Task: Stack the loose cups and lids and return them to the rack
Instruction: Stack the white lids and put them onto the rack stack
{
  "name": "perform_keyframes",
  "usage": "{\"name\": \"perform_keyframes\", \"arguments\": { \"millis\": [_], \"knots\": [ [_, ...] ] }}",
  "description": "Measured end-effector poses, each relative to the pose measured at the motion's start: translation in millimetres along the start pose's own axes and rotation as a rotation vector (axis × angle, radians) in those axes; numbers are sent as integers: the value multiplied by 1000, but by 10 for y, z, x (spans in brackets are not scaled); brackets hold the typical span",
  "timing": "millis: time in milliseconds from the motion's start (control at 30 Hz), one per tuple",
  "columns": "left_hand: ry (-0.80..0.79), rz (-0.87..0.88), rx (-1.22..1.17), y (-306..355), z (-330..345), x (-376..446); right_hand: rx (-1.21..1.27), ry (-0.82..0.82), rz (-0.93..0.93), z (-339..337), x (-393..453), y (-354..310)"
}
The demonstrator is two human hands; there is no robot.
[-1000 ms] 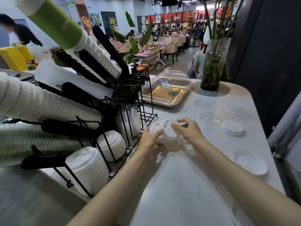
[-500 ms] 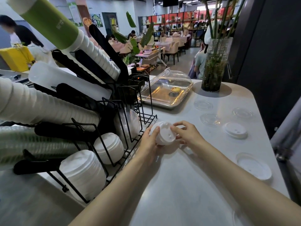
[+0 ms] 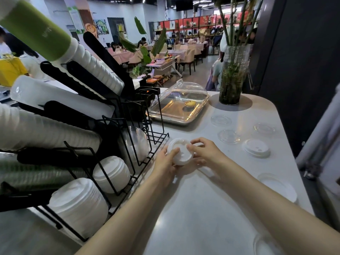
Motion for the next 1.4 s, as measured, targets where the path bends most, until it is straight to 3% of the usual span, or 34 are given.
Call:
{"name": "perform_keyframes", "arguments": {
  "millis": [233,533,1067,1400],
  "knots": [
    [-90,-22,27,-14,17,10,43,-38,-18,-79,-38,-42],
    [-33,-1,20,-7,-28,-5,31,-114,-28,-66,-106,-82],
    [-69,-37,37,17,-80,5,32,-150,-94,-92,-156,-132],
    [-108,-88,-14,36,-129,-80,36,-193,10,8,-173,-130]
  ]
}}
Point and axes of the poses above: each hand's wrist, its own x-axis towards the middle knuckle, its own z-axis out of the palm, y = z × x, the point moved 4 cm from there along x, towards the middle knuckle, and after that the axes turned 14 degrees about y, right-handed, at the moved point
